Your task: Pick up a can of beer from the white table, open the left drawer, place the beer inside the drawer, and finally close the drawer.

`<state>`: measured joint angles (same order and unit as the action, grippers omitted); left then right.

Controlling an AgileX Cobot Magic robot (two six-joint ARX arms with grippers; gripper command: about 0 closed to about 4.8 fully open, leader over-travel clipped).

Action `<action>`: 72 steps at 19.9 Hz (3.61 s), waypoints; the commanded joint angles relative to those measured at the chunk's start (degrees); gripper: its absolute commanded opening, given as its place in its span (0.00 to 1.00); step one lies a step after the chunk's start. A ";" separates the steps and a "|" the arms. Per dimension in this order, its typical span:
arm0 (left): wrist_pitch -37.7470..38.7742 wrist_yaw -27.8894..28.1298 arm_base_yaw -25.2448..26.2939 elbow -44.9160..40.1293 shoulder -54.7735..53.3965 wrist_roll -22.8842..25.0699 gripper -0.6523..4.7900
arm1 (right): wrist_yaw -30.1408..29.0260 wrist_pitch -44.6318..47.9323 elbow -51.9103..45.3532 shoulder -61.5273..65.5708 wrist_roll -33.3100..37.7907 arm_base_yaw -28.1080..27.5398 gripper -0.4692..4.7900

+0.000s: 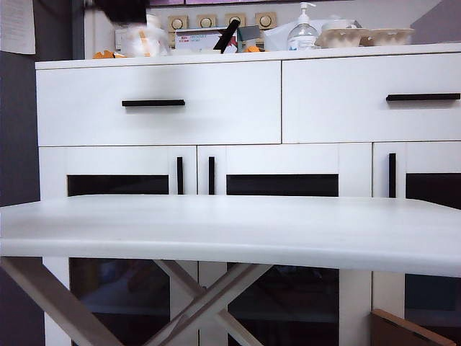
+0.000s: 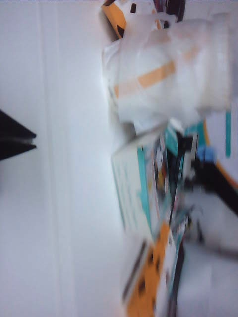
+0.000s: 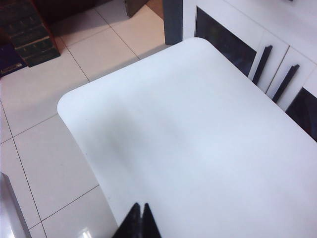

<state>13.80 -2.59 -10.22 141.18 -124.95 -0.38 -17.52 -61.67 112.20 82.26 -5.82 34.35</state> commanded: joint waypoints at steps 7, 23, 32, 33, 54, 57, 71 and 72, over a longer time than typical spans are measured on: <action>16.06 -5.25 -0.15 0.02 19.23 -2.97 0.11 | 7.48 -5.31 0.15 -8.37 -3.48 0.11 0.08; 53.68 -1.01 -0.68 -5.60 60.17 9.84 0.11 | 6.49 27.91 -54.62 -44.19 1.57 0.17 0.08; 32.20 -3.56 -0.66 -62.64 99.06 7.06 0.11 | 6.47 30.25 -63.45 -47.93 1.55 0.17 0.08; 27.36 -4.28 -0.66 -69.94 102.73 6.36 0.11 | 6.45 30.25 -63.43 -48.02 1.55 0.17 0.08; -5.49 -0.94 -0.37 -128.06 116.37 1.44 0.11 | 5.62 30.25 -63.45 -47.98 1.53 0.17 0.08; -5.86 -0.72 1.97 -132.21 121.94 1.42 0.11 | 5.62 30.23 -63.45 -47.98 1.53 0.17 0.08; -10.73 -1.42 13.86 -140.65 124.72 1.42 0.11 | 5.62 30.21 -63.45 -47.98 1.53 0.17 0.08; -10.75 -1.29 13.84 -140.65 124.72 1.42 0.11 | 5.62 30.21 -63.45 -47.98 1.53 0.17 0.08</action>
<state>3.86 -3.90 3.53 0.43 -0.21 1.21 -11.75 -32.42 48.51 34.33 -4.49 34.44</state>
